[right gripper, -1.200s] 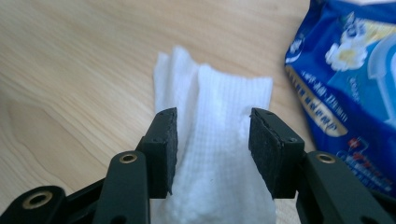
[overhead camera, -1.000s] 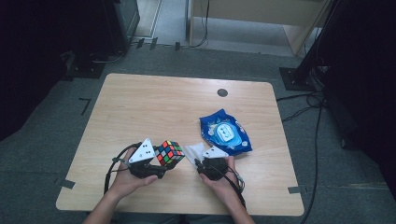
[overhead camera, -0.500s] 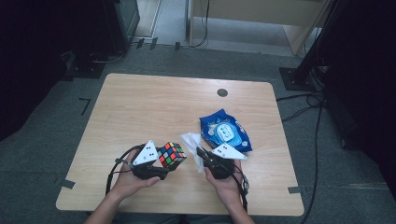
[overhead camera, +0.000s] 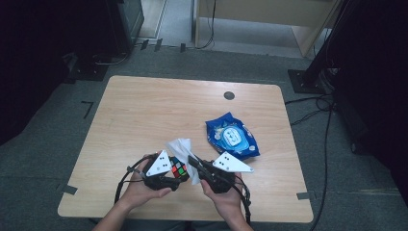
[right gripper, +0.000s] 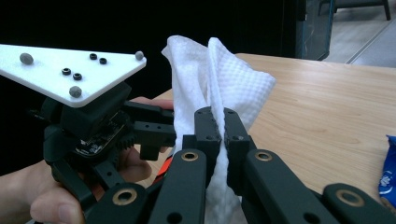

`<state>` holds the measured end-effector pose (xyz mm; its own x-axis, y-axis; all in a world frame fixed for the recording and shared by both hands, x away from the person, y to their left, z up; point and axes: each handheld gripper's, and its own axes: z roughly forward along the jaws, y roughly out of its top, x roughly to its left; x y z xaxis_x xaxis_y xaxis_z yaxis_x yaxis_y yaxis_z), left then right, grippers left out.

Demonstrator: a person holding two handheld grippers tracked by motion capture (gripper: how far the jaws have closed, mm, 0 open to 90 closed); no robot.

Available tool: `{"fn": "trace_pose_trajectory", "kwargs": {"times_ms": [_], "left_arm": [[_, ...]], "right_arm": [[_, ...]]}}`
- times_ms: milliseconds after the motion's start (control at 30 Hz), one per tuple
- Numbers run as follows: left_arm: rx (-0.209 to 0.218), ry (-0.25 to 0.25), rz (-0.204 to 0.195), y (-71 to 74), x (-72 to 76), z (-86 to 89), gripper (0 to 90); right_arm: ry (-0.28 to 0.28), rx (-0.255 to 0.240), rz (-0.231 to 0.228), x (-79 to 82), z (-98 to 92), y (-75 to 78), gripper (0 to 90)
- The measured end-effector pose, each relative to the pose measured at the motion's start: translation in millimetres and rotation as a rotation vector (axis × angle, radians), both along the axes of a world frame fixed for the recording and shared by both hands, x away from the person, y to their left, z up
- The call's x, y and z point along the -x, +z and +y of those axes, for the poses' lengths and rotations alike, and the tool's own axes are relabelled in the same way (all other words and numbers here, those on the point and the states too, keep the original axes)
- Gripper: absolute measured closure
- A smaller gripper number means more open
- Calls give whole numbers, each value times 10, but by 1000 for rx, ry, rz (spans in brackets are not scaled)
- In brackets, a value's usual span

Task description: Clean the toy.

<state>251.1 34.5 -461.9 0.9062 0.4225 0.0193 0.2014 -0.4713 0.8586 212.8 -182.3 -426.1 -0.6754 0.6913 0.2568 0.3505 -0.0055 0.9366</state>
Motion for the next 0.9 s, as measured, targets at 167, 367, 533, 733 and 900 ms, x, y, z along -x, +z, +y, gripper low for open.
{"fn": "trace_pose_trajectory", "kwargs": {"times_ms": [167,367,533,733,900], "left_arm": [[8,1,-7,17,18,-2,339],[25,10,-15,59,18,37,339],[48,14,-13,83,-3,83,339],[49,27,-22,91,-29,139,339],[37,32,-21,66,-39,133,339]], "right_arm": [[-19,-2,-1,-1,24,-51,887],[-49,1,20,-49,-20,-121,886],[-98,68,75,-158,-69,-281,885],[-142,52,135,-249,-169,-424,886],[-119,-9,57,-144,-183,-170,885]]}}
